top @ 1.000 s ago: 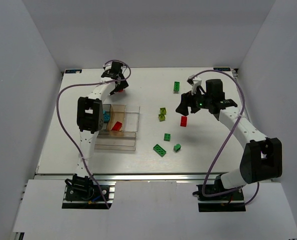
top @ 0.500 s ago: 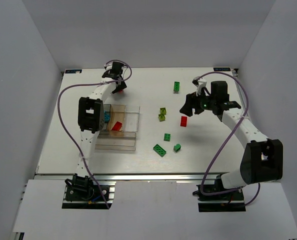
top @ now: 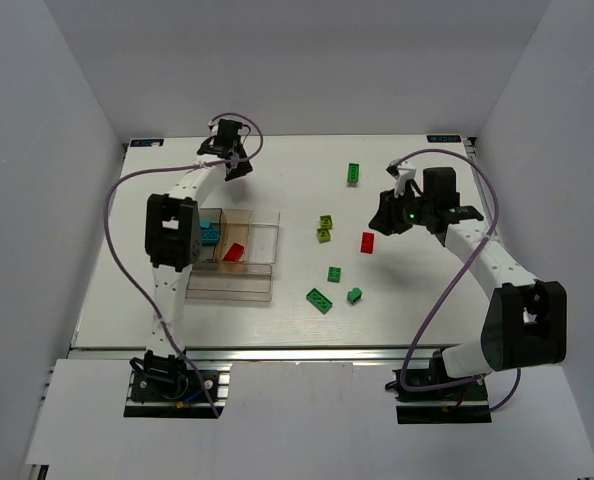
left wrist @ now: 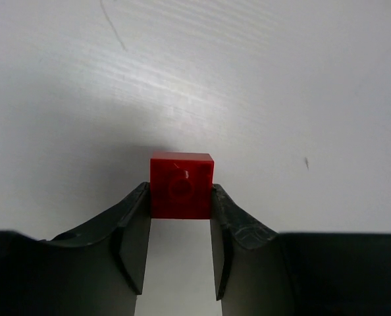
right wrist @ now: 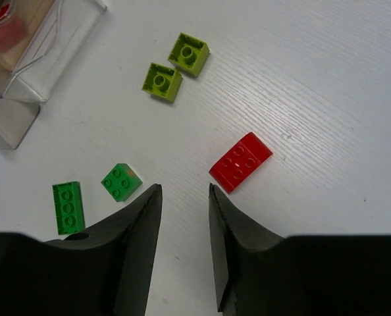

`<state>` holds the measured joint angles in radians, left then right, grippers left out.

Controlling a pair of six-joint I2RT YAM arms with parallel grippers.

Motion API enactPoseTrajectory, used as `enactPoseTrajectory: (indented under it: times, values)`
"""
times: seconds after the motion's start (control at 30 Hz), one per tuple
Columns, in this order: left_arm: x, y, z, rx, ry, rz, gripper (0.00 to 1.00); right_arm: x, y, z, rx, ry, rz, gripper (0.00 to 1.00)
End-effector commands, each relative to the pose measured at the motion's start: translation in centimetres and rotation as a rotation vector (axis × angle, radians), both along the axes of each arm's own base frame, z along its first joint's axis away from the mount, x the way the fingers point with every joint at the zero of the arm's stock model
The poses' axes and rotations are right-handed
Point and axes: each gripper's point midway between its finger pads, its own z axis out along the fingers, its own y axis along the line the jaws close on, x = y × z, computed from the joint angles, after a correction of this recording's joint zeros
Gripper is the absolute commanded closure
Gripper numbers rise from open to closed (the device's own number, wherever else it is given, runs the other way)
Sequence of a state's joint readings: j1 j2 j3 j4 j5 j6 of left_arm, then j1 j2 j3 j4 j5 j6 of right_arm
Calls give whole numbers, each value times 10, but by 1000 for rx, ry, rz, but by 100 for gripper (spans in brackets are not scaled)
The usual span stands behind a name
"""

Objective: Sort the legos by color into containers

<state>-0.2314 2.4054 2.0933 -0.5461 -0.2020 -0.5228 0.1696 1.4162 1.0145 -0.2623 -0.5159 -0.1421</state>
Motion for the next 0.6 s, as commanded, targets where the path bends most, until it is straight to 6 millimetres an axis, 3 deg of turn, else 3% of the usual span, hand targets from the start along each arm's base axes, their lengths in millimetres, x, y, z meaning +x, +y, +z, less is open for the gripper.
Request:
enactPoseTrajectory:
  times: [0.0, 0.03, 0.07, 0.1, 0.13, 0.17, 0.2, 0.23, 0.27, 0.3, 0.4, 0.43, 0.57]
  values:
    - [-20, -11, 144, -78, -240, -93, 100, 5, -13, -4, -37, 16, -88, 60]
    - [-39, -7, 174, -88, -272, -98, 100, 6, -16, -8, -47, 38, -118, 60]
    - [-53, -5, 175, -88, -255, -104, 100, 7, -18, -13, -50, 64, -133, 59]
    - [-72, -1, 152, -78, -187, -104, 100, 6, -18, -16, -56, 85, -142, 56]
    - [-94, 1, 166, -89, -183, -115, 100, 8, -19, -20, -53, 111, -160, 50]
    - [-108, -2, 162, -93, -160, -129, 100, 9, -20, -22, -51, 123, -166, 48]
    - [-130, 1, 134, -97, -86, -130, 100, 8, -18, -23, -50, 131, -162, 46]
    - [-143, -4, 131, -132, -75, -153, 100, 9, -18, -23, -47, 140, -164, 45]
    - [-157, -4, 147, -155, -111, -162, 100, 9, -18, -26, -50, 151, -162, 44]
    - [-173, -1, 127, -161, -66, -155, 100, 10, -18, -26, -52, 153, -162, 43]
    - [-200, 1, 130, -171, -63, -155, 100, 15, -19, -30, -72, 162, -160, 38]
    - [-213, -2, 116, -186, -20, -174, 100, 19, -21, -31, -87, 167, -171, 35]
    - [-232, -2, 102, -201, 16, -194, 97, 32, -24, -32, -101, 172, -191, 26]
